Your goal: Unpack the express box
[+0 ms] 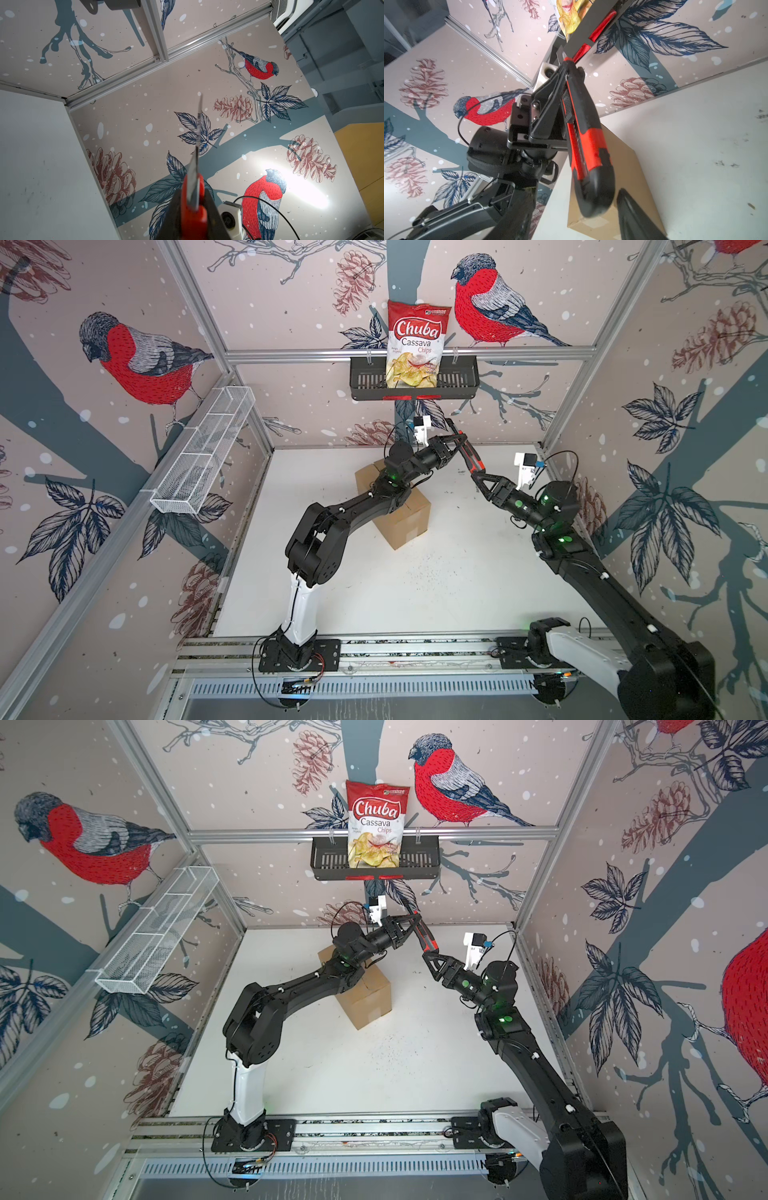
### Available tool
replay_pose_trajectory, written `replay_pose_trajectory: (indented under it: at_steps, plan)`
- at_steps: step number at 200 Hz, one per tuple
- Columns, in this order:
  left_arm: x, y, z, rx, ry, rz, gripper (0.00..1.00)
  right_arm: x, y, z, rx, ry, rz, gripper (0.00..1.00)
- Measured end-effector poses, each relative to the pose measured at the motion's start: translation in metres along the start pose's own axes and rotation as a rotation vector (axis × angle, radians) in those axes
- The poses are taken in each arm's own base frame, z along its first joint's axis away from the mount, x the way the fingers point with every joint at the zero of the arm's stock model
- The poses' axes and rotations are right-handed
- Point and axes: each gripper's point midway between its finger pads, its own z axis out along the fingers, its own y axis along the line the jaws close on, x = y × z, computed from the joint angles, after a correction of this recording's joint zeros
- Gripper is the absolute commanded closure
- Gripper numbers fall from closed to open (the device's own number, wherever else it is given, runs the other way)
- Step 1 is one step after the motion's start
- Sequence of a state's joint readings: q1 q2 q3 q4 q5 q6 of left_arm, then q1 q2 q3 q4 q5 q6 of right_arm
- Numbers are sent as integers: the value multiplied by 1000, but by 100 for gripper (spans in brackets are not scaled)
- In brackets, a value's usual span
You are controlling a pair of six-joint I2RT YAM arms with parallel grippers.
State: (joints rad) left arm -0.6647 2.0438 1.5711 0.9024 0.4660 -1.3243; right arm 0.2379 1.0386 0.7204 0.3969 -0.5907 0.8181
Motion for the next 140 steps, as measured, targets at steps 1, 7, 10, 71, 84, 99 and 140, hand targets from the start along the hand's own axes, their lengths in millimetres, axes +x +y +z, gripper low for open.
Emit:
replay_pose_trajectory:
  at_steps: [1,7,10,71,84,99,140]
  plan:
    - [0,-1,0,3,0,-4,100,0,0,0,-1,-1,-2,39]
    - [0,-2,0,12,-5,-8,100,-2,1,2,-10,-9,-4,39]
    - [0,-4,0,17,-8,-6,100,-3,2,2,-14,-12,-1,39]
    - [9,-25,8,99,-35,-28,100,-15,12,19,-79,-39,16,42]
    - [13,-28,10,108,-33,-32,100,-19,16,20,-91,-48,9,43]
    - [17,-30,11,114,-37,-35,100,-23,19,21,-98,-55,3,44]
    - [23,-27,10,117,-63,-42,100,-23,20,23,-99,-58,6,48]
